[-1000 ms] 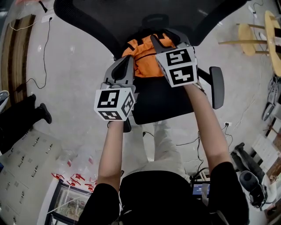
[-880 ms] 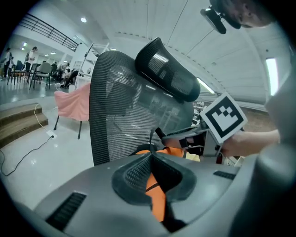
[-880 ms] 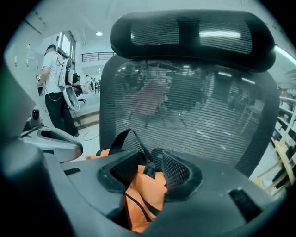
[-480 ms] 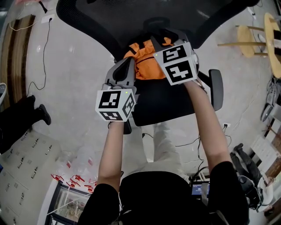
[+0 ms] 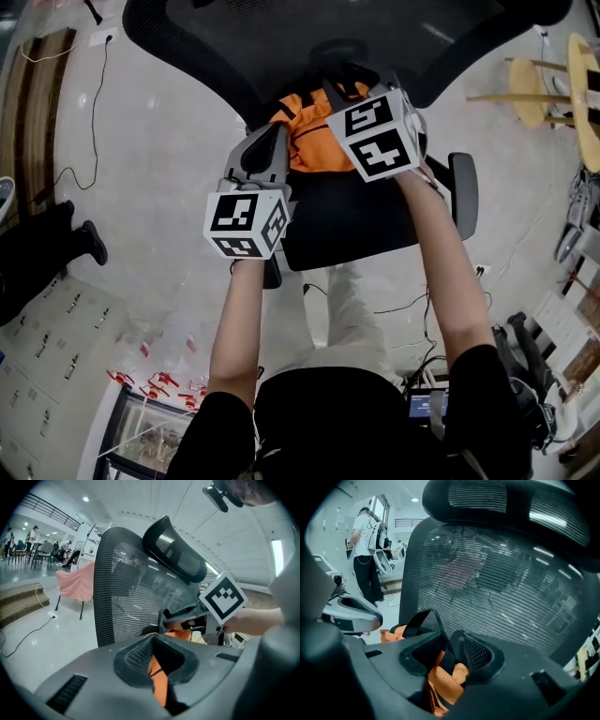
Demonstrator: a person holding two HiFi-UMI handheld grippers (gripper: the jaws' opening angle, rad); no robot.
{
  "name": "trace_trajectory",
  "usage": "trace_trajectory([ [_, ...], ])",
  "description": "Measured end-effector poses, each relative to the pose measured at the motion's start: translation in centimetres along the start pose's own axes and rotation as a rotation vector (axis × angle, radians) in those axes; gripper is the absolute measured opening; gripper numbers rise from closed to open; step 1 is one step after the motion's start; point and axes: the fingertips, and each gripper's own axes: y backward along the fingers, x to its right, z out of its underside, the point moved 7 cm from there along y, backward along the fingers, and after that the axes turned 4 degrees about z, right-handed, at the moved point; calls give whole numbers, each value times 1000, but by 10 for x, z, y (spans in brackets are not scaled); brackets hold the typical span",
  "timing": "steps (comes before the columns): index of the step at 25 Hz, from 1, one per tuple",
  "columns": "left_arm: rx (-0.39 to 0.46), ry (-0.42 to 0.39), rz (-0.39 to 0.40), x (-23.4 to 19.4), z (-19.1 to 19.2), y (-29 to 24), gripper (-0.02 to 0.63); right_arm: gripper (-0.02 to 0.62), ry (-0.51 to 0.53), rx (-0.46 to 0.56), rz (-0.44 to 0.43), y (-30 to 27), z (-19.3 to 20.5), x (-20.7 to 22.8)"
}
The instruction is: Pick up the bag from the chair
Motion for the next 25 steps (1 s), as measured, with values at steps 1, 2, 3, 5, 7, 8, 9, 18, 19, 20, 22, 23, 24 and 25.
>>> trace_trajectory([
  [1, 2, 3, -1, -1, -1, 0, 5, 143, 1, -3, -4, -1, 0, 0],
  [2, 4, 4, -2, -1, -1, -1, 5, 143, 3, -5, -6, -3, 0, 0],
  [3, 4, 5, -2, -1, -1, -1, 5, 143, 7, -7, -7, -4, 0, 0],
  [5, 3, 6, -1, -1, 0, -2, 5, 143, 16, -7, -6, -5, -1, -1],
  [7, -1, 11, 0, -1, 2, -2, 5, 134, 24, -8, 0, -4, 0, 0],
  [8, -3, 13, 1, -1, 3, -3, 5, 123, 27, -8, 5, -4, 1, 1],
  [9, -5, 16, 2, -1, 4, -3, 5, 111, 29, -9, 8, -4, 1, 1],
  [18, -9, 20, -5, -5, 5, -3, 5, 21, 82, -39, 17, -8, 7, -3],
  [19, -9, 22, -7, -6, 5, -3, 5, 15, 84, -42, 17, -9, 7, -4],
  [20, -9, 23, -8, -7, 5, -2, 5, 11, 86, -45, 18, -9, 8, -4],
  [22, -9, 25, -9, -7, 6, -1, 5, 6, 78, -45, 15, -9, 8, -5],
  [23, -9, 24, -9, -7, 6, -1, 5, 4, 70, -41, 11, -8, 8, -5],
  [24, -9, 24, -9, -8, 6, 0, 5, 2, 63, -38, 9, -8, 8, -4],
  [25, -10, 24, -10, -8, 6, 0, 5, 2, 58, -36, 7, -7, 8, -4],
])
